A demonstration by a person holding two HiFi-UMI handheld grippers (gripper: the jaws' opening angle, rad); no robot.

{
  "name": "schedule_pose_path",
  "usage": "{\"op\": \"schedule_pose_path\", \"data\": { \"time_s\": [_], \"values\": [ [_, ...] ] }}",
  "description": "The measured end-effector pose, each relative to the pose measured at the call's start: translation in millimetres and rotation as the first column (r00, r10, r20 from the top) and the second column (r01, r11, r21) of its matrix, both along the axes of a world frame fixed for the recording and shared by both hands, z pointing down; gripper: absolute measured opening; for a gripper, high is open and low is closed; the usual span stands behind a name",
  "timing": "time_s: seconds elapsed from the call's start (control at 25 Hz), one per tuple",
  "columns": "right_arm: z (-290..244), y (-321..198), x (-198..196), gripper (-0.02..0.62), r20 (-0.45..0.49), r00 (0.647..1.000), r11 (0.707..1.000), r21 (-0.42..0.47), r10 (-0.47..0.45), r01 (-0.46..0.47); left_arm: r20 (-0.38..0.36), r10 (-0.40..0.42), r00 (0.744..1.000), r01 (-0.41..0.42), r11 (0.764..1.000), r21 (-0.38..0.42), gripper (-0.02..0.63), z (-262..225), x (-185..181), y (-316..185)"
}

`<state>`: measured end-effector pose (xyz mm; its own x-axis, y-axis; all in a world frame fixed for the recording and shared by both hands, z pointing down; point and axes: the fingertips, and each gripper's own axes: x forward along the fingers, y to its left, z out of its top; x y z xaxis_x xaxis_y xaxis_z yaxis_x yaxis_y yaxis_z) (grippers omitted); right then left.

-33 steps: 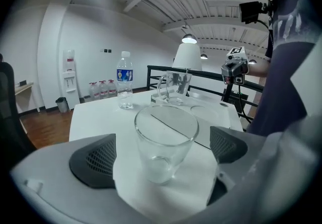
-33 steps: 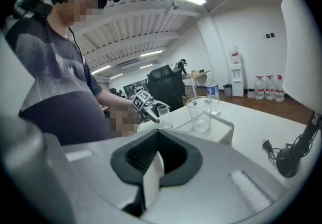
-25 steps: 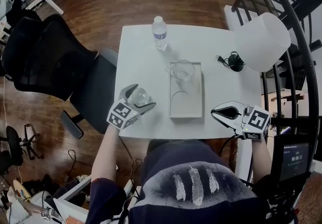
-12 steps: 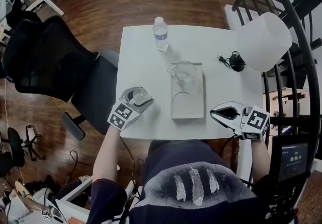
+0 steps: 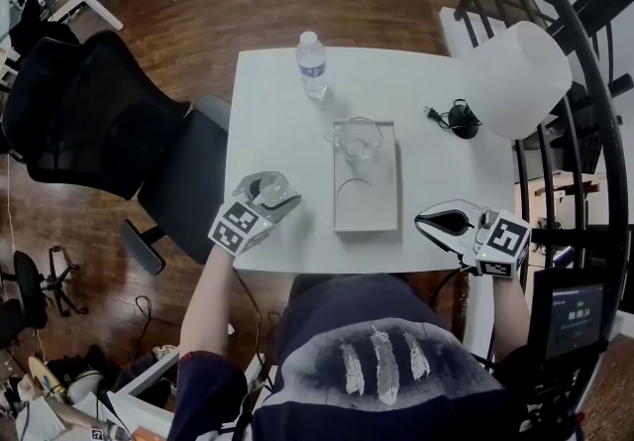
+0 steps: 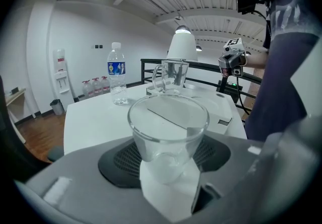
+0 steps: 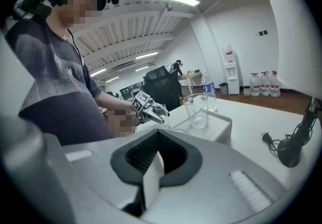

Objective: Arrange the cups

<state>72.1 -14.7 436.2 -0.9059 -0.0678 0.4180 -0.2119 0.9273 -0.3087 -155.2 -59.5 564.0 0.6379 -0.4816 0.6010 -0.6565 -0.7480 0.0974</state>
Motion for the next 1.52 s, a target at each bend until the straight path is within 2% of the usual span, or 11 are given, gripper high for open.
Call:
{"op": "schedule_pose_path", "data": {
  "time_s": [0.24,0.52,0.8,0.92,1.12,1.36,1.52],
  "values": [
    [1,-1,3,0.005,0.009,1.0,1.0,0.005,0.007,-0.007,-0.01,-0.013,1.0,0.013,1.0,0.004,0.291,-7,-6,-7],
    [3,0,7,0.005,0.013,1.0,1.0,0.005,0.014,-0.014,0.005,0.022,1.0,-0.022,1.0,-0.013,0.291,-17,-17,-19],
    [4,0,11,0.005,0.018,1.0,1.0,0.003,0.023,-0.023,-0.001,0.125,0.992,-0.125,0.989,0.075,0.293,-71,0,-30],
    [4,-1,11,0.005,0.02,0.999,1.0,0.003,0.027,-0.027,0.006,0.206,0.978,-0.205,0.971,0.123,0.293,-104,19,-31],
    [4,0,9,0.005,0.03,0.999,1.0,0.004,0.03,-0.03,0.016,0.341,0.94,-0.338,0.925,0.175,0.293,-145,55,-26],
    [5,-3,16,0.005,0.041,0.998,0.999,0.006,0.047,-0.048,-0.003,0.471,0.882,-0.463,0.869,0.175,0.293,-165,96,-16],
    [5,-3,20,0.005,0.044,0.997,0.998,0.007,0.062,-0.062,-0.017,0.523,0.852,-0.514,0.843,0.16,0.293,-158,120,-10]
  ]
}}
